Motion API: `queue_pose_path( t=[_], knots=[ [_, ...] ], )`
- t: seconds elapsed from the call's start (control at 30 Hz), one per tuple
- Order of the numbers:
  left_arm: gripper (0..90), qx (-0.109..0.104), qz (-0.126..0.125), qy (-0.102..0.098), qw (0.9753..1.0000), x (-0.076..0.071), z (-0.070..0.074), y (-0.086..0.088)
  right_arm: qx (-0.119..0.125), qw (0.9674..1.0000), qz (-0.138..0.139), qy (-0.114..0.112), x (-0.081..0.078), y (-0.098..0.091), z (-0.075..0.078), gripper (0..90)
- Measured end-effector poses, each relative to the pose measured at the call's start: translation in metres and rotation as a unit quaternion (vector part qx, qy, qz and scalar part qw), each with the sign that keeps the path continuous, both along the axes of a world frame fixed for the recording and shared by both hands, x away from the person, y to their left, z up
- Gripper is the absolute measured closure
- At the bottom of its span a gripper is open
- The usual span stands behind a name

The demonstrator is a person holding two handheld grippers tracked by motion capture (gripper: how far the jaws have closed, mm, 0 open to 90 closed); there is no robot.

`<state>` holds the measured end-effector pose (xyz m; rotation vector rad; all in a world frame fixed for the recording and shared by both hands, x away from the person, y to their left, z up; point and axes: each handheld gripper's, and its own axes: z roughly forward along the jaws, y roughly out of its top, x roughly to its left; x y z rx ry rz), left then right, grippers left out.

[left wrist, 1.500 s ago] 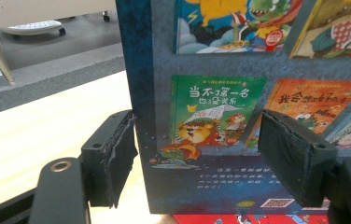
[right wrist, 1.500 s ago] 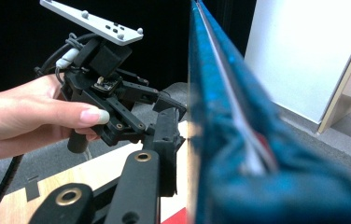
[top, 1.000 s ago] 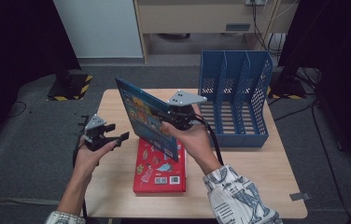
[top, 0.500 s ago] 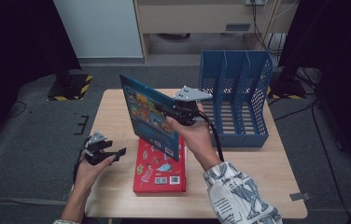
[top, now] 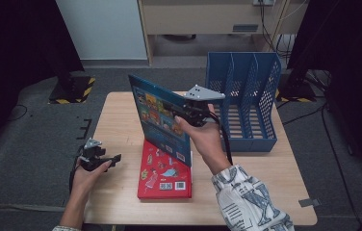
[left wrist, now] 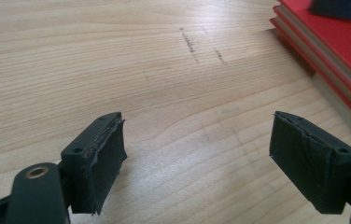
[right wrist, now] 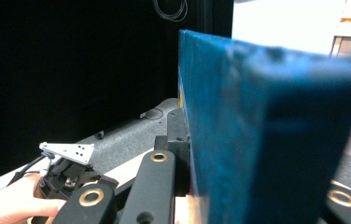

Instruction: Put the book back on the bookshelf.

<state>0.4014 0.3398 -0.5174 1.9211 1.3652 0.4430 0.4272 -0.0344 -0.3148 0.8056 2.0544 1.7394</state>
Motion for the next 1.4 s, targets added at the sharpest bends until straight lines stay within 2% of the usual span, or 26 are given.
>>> queue_pose_path(
  t=[0.13, 0.37, 0.57, 0.73, 0.93, 1.0, 1.27, 1.4],
  knots=[
    [13.6, 0.009, -0.006, -0.004, 0.9999, 0.0, 0.0, -0.003, -0.001, 1.0, -0.007, -0.002, 0.0, -0.005, 0.004, 82.4],
    [9.0, 0.031, -0.022, 0.019, 0.9991, 0.002, -0.006, -0.007, -0.006, 0.9999, -0.013, -0.007, -0.001, -0.007, 0.008, 82.4],
    [6.0, 0.058, -0.033, 0.032, 0.9973, 0.002, -0.01, -0.013, 0.002, 0.9997, -0.019, -0.012, -0.004, -0.012, 0.016, 82.4],
    [4.3, 0.058, -0.034, 0.034, 0.9972, 0.002, -0.01, -0.014, 0.0, 0.9995, -0.024, -0.02, -0.007, -0.018, 0.025, 82.4],
    [3.5, 0.073, -0.035, 0.024, 0.9964, 0.0, -0.013, -0.017, 0.003, 0.9991, -0.037, -0.022, -0.009, -0.03, 0.034, 82.4],
    [3.0, 0.079, -0.034, 0.015, 0.9962, -0.002, -0.014, -0.018, 0.001, 0.9987, -0.044, -0.026, -0.01, -0.036, 0.04, 82.3],
    [0.0, 0.07, -0.031, -0.004, 0.9971, -0.004, -0.019, -0.018, 0.004, 0.9973, -0.066, -0.031, -0.013, -0.054, 0.05, 82.3],
    [0.0, 0.069, -0.031, -0.005, 0.9971, -0.004, -0.019, -0.018, 0.003, 0.9966, -0.076, -0.03, -0.013, -0.063, 0.053, 82.3]
  ],
)
